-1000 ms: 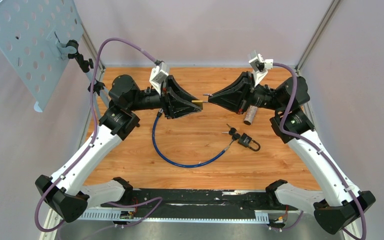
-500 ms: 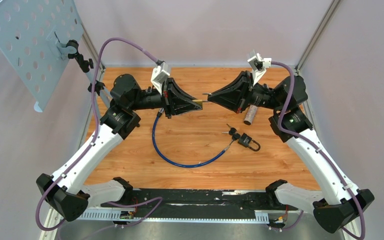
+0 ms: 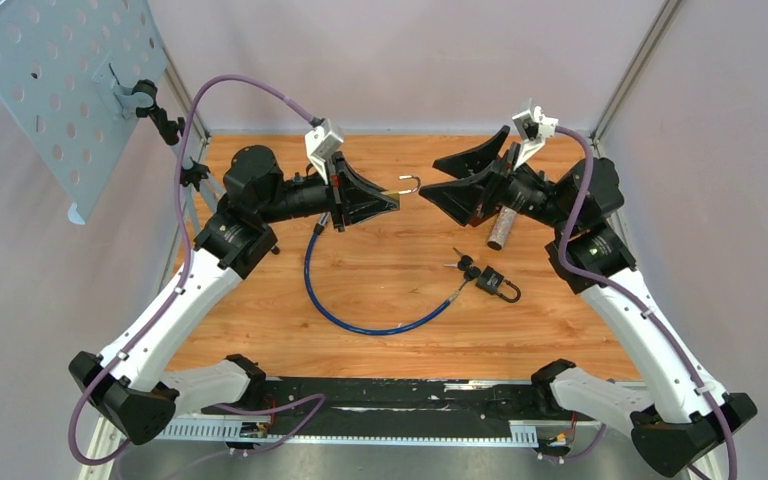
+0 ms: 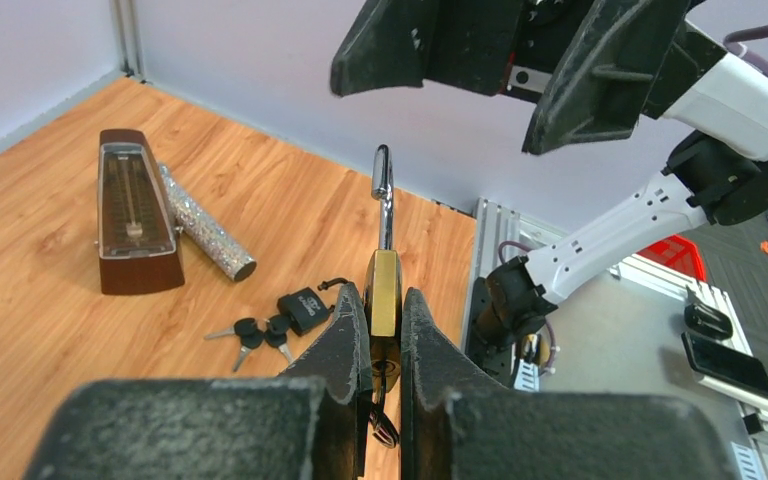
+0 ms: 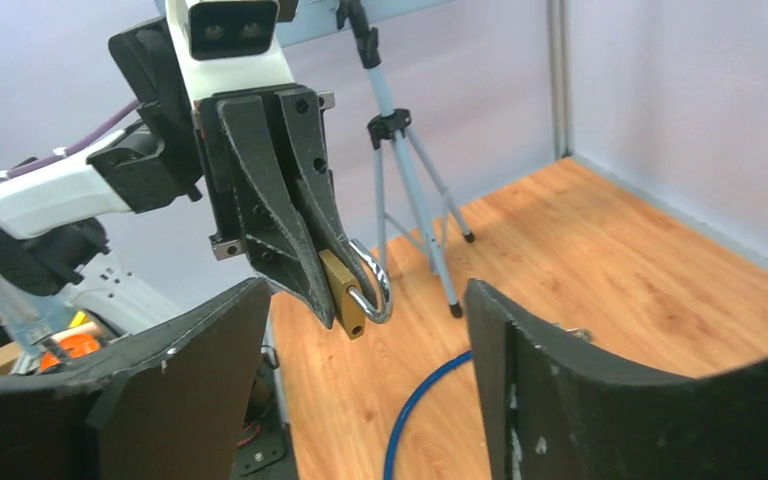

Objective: Lock with the key
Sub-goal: Lock the lock.

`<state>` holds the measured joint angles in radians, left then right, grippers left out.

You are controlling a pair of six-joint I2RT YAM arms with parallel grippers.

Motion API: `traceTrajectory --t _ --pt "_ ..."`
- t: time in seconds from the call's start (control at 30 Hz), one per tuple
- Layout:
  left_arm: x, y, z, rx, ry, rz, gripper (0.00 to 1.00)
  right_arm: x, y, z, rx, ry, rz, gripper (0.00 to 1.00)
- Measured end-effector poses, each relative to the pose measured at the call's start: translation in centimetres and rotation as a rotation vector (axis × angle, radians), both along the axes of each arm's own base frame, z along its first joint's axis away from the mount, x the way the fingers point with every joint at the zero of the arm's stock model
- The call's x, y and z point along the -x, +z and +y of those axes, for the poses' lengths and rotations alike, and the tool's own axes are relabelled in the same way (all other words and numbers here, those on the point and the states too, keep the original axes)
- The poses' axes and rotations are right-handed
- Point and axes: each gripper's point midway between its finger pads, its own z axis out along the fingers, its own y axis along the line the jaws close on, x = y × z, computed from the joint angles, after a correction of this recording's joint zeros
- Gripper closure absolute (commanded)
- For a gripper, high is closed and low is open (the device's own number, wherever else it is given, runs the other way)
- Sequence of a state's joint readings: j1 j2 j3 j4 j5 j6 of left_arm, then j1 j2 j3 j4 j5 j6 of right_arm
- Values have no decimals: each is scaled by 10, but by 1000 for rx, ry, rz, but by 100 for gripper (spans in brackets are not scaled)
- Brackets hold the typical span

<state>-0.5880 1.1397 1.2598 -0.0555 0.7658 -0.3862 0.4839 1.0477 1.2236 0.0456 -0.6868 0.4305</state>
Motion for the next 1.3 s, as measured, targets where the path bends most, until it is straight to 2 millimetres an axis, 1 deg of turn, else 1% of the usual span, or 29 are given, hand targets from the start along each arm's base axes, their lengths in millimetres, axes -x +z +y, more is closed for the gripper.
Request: traceTrajectory --t 0.07,0.17,0.2,0.27,0.33,0.43,0.57,0.73,0.93,1.07,1.1,1.23,1.3 --pt "0 -1 1 -7 4 8 100 -2 4 -3 3 -28 -21 41" --pt "1 -4 2 -20 4 12 100 -6 10 -5 18 -50 -29 57" --pt "2 -4 2 -23 3 8 100 -8 13 -4 20 -54 -26 60" --pt "3 -5 3 -29 -3 -5 100 -12 16 -2 26 -56 -16 63" --pt "6 -5 4 -33 -10 -20 100 -15 12 1 38 -46 -1 63" --pt "10 -4 6 -37 -21 -38 100 -16 0 7 69 -8 20 53" --pt "13 -7 6 -47 -38 -36 100 -12 -12 12 107 50 30 52" --pt "16 -9 5 -54 -63 -31 100 -6 -17 15 120 97 36 58" --pt "18 -10 4 -61 -82 -37 100 -11 -26 22 133 130 80 64" --pt "18 -8 4 -61 -84 -46 100 -15 -31 25 132 122 114 77" --pt "18 -8 4 -61 -82 -49 100 -17 -32 24 131 115 125 79" --pt "15 -8 5 -63 -68 -75 100 -24 -37 25 124 85 182 80" --pt "14 -6 6 -61 -55 -98 100 -27 -43 26 130 82 221 82"
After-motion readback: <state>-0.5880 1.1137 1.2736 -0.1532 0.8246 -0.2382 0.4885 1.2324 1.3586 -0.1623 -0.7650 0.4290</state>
